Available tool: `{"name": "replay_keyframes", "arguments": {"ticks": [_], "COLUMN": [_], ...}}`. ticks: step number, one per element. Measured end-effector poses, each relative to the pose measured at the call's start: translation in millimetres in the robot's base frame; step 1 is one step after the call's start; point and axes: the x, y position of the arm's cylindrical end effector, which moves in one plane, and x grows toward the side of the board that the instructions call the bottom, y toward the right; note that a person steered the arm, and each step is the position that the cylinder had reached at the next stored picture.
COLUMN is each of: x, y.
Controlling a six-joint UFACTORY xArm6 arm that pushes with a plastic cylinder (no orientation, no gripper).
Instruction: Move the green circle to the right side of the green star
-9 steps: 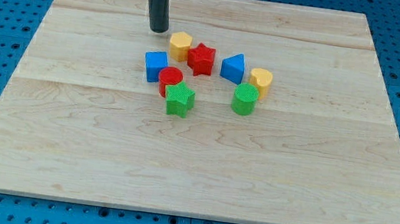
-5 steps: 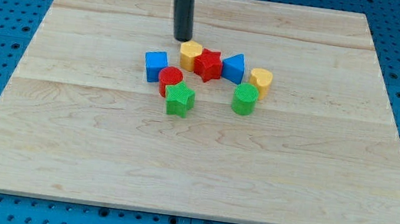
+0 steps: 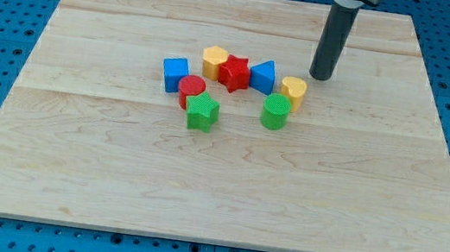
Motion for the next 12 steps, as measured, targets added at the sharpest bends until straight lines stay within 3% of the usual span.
{"name": "replay_keyframes", "arguments": {"ticks": [2,3,5,7,8,9,10,12], "x": [58,65,106,114,156,154,140,130], "y": [-20,-45,-39,-77,-114,-147,-143,-83]}}
